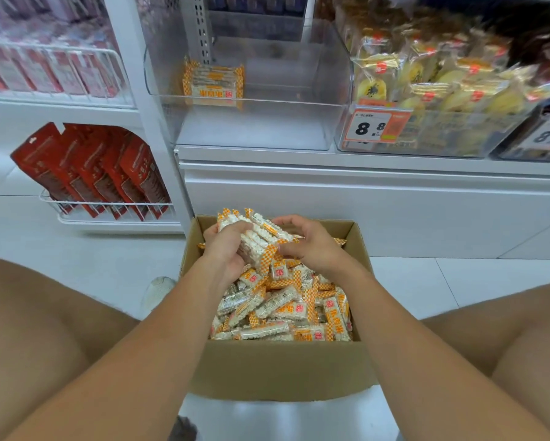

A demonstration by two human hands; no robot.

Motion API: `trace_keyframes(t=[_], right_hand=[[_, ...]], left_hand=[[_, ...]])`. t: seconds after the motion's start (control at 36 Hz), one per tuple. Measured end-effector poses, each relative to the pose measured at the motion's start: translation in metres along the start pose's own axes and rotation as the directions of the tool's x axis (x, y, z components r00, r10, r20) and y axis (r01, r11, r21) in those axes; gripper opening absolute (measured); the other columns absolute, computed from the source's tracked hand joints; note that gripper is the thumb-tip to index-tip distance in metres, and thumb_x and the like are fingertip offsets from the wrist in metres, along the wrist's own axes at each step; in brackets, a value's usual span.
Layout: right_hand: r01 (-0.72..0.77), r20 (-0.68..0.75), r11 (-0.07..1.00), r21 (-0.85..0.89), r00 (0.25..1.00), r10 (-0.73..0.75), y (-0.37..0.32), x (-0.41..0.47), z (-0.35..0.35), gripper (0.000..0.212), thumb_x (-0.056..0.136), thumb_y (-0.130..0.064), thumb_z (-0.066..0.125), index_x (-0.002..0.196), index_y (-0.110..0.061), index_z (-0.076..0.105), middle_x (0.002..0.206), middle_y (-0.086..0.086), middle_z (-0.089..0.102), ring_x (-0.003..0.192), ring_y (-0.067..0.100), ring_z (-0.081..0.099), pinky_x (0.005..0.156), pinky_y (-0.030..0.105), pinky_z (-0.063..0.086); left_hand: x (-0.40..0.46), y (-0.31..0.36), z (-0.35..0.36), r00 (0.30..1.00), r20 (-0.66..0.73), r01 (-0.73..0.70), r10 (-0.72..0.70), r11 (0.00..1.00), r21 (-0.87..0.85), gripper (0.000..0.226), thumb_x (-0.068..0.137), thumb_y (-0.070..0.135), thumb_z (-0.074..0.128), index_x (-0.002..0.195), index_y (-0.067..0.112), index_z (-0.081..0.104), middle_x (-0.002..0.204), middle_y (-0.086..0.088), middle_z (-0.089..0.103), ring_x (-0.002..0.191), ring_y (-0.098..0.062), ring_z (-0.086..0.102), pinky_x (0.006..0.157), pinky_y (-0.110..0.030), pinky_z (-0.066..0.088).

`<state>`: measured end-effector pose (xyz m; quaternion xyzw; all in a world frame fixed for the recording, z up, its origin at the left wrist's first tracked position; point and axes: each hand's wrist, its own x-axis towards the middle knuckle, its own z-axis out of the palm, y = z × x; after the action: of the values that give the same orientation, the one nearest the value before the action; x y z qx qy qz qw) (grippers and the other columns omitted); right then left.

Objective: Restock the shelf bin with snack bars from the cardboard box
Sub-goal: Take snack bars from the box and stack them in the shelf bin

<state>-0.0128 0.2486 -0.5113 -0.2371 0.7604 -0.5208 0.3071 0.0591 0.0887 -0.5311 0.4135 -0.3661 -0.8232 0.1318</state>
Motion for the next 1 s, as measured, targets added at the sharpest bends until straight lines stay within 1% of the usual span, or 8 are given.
trace_keyframes(t=[0.14, 0.25, 0.39, 0.56, 0.72, 0.81, 0.89, 1.0], right_hand=[[-0.044, 0.085, 0.995, 0.084, 0.996, 0.037, -0.004, 0.001, 0.002, 0.053, 0.089, 0.0, 0.068, 0.136, -0.023, 0.061, 0.138, -0.003, 0.056, 0.104, 0.012, 0.065, 0.09, 0.031, 0.058], [0.039, 0.181, 0.99, -0.135, 0.983, -0.014, -0.012, -0.001, -0.001, 0.077, 0.079, -0.013, 0.083, 0.146, -0.029, 0.049, 0.138, -0.015, 0.053, 0.115, -0.01, 0.05, 0.097, 0.007, 0.04], [0.071, 0.04, 0.977, -0.201, 0.997, -0.064, -0.009, 0.003, 0.013, 0.099, 0.064, -0.029, 0.095, 0.149, -0.032, 0.043, 0.149, -0.014, 0.047, 0.134, 0.001, 0.039, 0.106, 0.024, 0.034], [0.102, -0.09, 0.985, -0.142, 0.989, -0.115, -0.013, 0.004, 0.011, 0.083, 0.069, -0.02, 0.091, 0.142, -0.027, 0.052, 0.133, -0.01, 0.06, 0.118, 0.007, 0.057, 0.094, 0.023, 0.047], [0.125, -0.004, 0.992, -0.035, 0.992, -0.125, -0.04, 0.001, -0.013, 0.074, 0.073, 0.001, 0.081, 0.137, -0.024, 0.056, 0.117, -0.001, 0.065, 0.092, 0.011, 0.065, 0.078, 0.033, 0.057], [0.145, 0.013, 0.989, -0.018, 0.989, -0.144, -0.057, -0.001, -0.018, 0.082, 0.062, -0.009, 0.084, 0.137, -0.026, 0.056, 0.117, -0.003, 0.063, 0.093, 0.011, 0.065, 0.073, 0.03, 0.057], [0.215, 0.001, 0.976, -0.021, 0.977, -0.215, -0.079, -0.001, -0.019, 0.083, 0.062, -0.014, 0.087, 0.136, -0.03, 0.053, 0.117, -0.003, 0.064, 0.093, 0.012, 0.067, 0.069, 0.026, 0.055], [0.317, -0.107, 0.933, -0.17, 0.935, -0.337, -0.117, 0.011, -0.021, 0.086, 0.059, -0.046, 0.09, 0.136, -0.034, 0.054, 0.123, -0.006, 0.061, 0.108, 0.01, 0.063, 0.094, 0.036, 0.055]], left_hand=[[-0.004, -0.002, 0.002, 0.996, -0.082, -0.036, 0.03, 0.996, -0.076, 0.075, 0.074, -0.003, 0.083, 0.138, 0.014, 0.047, 0.114, -0.02, 0.069, 0.087, -0.035, 0.075, 0.068, -0.054, 0.06], [0.001, 0.003, 0.002, 0.996, -0.076, 0.036, -0.049, 0.986, -0.16, 0.069, 0.078, -0.003, 0.078, 0.138, 0.018, 0.053, 0.11, -0.02, 0.073, 0.086, -0.039, 0.075, 0.07, -0.058, 0.059], [-0.01, 0.009, 0.015, 0.993, -0.101, 0.036, -0.053, 0.986, -0.165, 0.083, 0.068, 0.007, 0.09, 0.137, 0.021, 0.046, 0.119, -0.017, 0.067, 0.094, -0.035, 0.072, 0.078, -0.062, 0.058], [-0.022, 0.011, 0.028, 0.998, -0.046, -0.049, 0.045, 0.995, -0.085, 0.048, 0.079, 0.019, 0.085, 0.112, 0.02, 0.05, 0.107, -0.015, 0.071, 0.089, -0.029, 0.074, 0.08, -0.052, 0.061], [-0.028, 0.042, 0.024, 0.99, 0.042, -0.135, 0.134, 0.991, 0.017, 0.082, 0.065, 0.03, 0.091, 0.134, 0.012, 0.05, 0.114, -0.018, 0.071, 0.096, -0.036, 0.073, 0.068, -0.05, 0.06], [-0.036, 0.062, 0.032, 0.979, 0.129, -0.181, 0.161, 0.97, 0.163, 0.059, 0.081, 0.014, 0.08, 0.132, 0.021, 0.051, 0.112, -0.014, 0.072, 0.092, -0.032, 0.074, 0.076, -0.052, 0.061], [-0.047, 0.085, 0.047, 0.959, 0.176, -0.263, 0.221, 0.926, 0.27, 0.044, 0.084, 0.013, 0.076, 0.125, 0.015, 0.061, 0.095, -0.011, 0.075, 0.076, -0.027, 0.074, 0.059, -0.038, 0.059], [-0.063, 0.125, 0.063, 0.924, 0.18, -0.377, 0.336, 0.881, 0.287, 0.035, 0.086, 0.012, 0.073, 0.118, 0.021, 0.061, 0.099, -0.009, 0.073, 0.081, -0.027, 0.071, 0.062, -0.032, 0.055]])
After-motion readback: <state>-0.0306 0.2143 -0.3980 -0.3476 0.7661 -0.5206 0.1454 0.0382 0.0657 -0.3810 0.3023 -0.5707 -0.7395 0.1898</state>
